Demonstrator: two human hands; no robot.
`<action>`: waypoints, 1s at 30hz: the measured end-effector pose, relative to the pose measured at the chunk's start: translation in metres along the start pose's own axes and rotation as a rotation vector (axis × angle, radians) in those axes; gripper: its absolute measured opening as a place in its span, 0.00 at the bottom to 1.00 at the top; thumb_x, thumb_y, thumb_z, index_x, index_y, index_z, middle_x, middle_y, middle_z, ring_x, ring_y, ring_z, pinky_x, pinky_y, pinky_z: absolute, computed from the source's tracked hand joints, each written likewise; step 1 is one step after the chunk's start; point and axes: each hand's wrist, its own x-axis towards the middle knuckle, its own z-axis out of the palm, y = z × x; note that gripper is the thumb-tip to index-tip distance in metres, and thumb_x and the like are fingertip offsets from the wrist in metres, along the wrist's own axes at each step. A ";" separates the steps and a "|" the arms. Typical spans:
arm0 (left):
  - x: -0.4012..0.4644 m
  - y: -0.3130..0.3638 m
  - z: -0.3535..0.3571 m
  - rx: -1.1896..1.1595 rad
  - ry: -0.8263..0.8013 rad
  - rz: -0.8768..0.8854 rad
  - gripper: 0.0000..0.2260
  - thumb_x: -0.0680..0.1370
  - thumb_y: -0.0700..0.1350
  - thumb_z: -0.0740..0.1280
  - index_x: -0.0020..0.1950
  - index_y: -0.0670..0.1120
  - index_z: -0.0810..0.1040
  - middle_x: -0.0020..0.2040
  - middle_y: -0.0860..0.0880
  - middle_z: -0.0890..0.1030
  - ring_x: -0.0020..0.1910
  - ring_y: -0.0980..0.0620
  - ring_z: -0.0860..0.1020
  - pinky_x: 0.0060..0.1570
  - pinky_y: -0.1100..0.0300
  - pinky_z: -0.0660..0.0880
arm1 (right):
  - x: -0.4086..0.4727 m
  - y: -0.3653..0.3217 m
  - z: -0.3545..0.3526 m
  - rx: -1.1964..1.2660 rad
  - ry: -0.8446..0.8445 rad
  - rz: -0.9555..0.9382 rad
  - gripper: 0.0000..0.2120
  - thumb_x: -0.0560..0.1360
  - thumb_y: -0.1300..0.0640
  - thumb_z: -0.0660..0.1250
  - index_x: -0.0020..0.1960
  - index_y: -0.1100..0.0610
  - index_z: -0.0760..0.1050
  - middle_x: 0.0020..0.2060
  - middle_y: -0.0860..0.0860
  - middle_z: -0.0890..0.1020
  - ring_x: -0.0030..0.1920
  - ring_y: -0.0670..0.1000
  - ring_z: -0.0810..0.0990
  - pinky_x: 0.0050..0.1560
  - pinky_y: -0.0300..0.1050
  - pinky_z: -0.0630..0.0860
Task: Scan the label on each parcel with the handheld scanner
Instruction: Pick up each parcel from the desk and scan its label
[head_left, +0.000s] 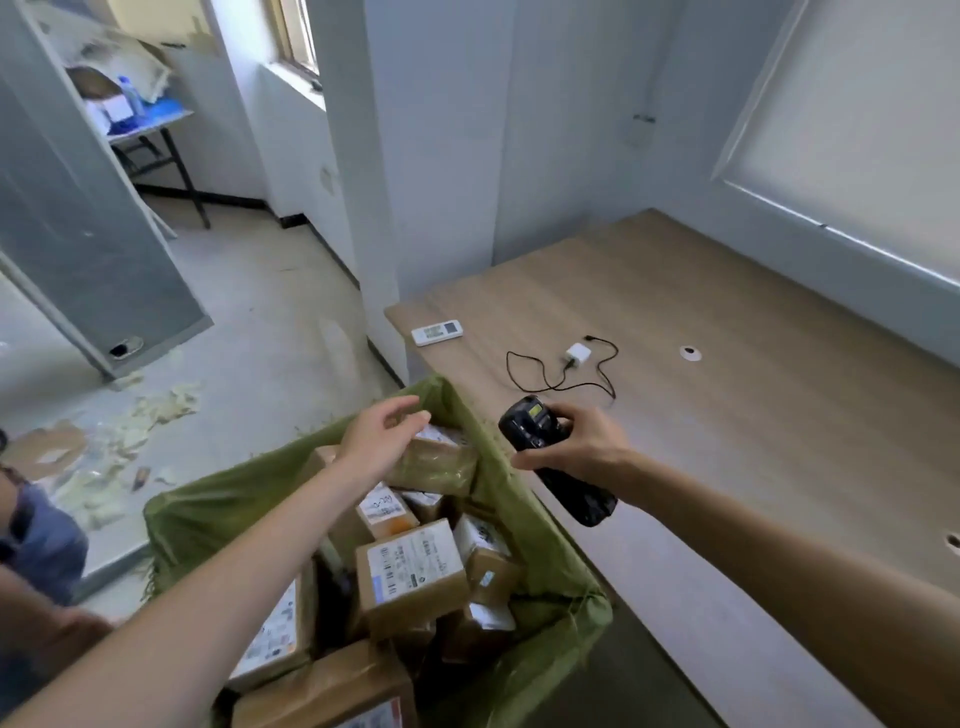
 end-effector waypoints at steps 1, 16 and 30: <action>-0.002 0.016 0.009 -0.012 -0.035 0.036 0.18 0.79 0.51 0.72 0.68 0.52 0.79 0.67 0.49 0.79 0.67 0.49 0.75 0.66 0.54 0.72 | -0.015 0.003 -0.018 0.000 0.040 0.004 0.30 0.62 0.45 0.85 0.62 0.44 0.80 0.47 0.47 0.86 0.44 0.48 0.85 0.43 0.39 0.80; -0.211 0.301 0.299 -0.005 -0.589 0.548 0.29 0.75 0.52 0.75 0.74 0.46 0.73 0.65 0.46 0.79 0.64 0.49 0.77 0.61 0.58 0.73 | -0.408 0.172 -0.291 0.081 0.759 0.350 0.19 0.61 0.43 0.84 0.48 0.43 0.82 0.42 0.44 0.87 0.42 0.46 0.86 0.44 0.41 0.80; -0.575 0.366 0.622 0.112 -1.113 0.806 0.26 0.78 0.63 0.67 0.71 0.51 0.77 0.66 0.50 0.80 0.64 0.53 0.78 0.64 0.58 0.72 | -0.815 0.409 -0.348 0.181 1.143 0.765 0.39 0.55 0.37 0.85 0.64 0.46 0.83 0.47 0.44 0.86 0.46 0.46 0.84 0.47 0.41 0.79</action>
